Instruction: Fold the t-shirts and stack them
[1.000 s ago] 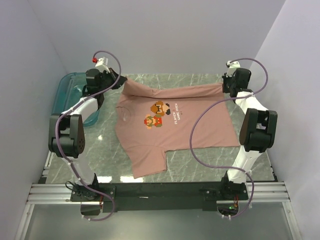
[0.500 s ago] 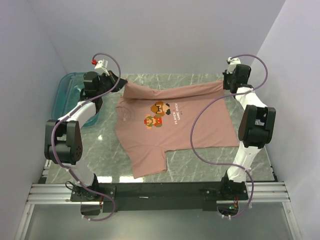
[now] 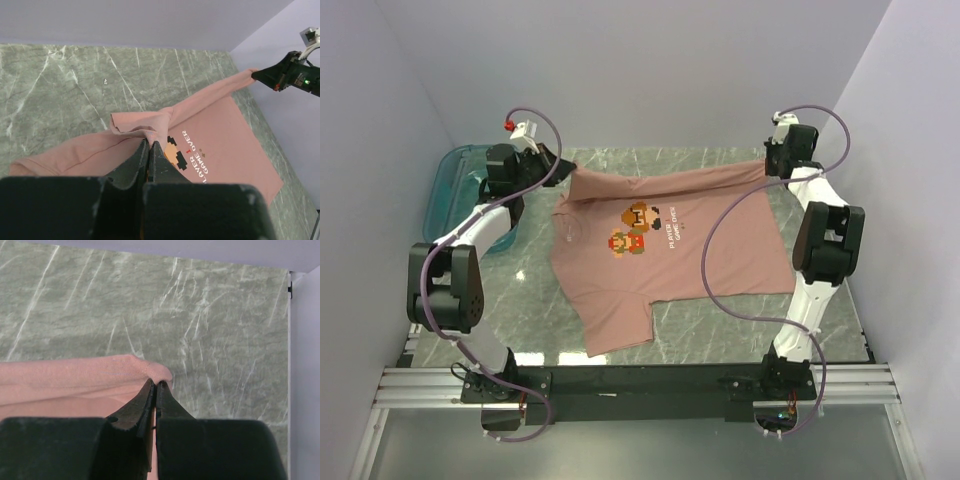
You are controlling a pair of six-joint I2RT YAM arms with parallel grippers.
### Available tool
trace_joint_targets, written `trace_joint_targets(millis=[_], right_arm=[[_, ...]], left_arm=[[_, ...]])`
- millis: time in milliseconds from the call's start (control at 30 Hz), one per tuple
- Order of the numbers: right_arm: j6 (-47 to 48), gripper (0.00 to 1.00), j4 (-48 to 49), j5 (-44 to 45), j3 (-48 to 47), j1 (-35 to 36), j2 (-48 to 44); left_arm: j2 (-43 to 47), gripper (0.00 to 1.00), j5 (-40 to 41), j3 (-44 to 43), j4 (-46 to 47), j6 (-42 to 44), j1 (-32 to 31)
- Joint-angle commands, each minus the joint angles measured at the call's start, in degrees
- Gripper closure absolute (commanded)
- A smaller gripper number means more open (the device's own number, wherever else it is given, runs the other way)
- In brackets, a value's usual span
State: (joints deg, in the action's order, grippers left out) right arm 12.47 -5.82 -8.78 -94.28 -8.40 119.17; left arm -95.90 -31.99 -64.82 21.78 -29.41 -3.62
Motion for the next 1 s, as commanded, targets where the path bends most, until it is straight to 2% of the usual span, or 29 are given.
trace_joint_targets(millis=[0, 533, 967], right_arm=[[0.4, 1.00, -0.8, 1.7, -4.5, 0.0, 1.7], [2.2, 1.00, -1.0, 3.2, -5.6, 0.3, 3.1], [3.9, 1.00, 2.0, 3.8, 3.3, 0.1, -1.8]], left_arm=[[2.9, 0.99, -2.1, 0.7, 1.8, 0.5, -0.2], [2.7, 0.99, -2.2, 2.3, 2.0, 0.5, -0.6], [3.4, 0.99, -1.7, 4.4, 1.8, 1.5, -0.6]])
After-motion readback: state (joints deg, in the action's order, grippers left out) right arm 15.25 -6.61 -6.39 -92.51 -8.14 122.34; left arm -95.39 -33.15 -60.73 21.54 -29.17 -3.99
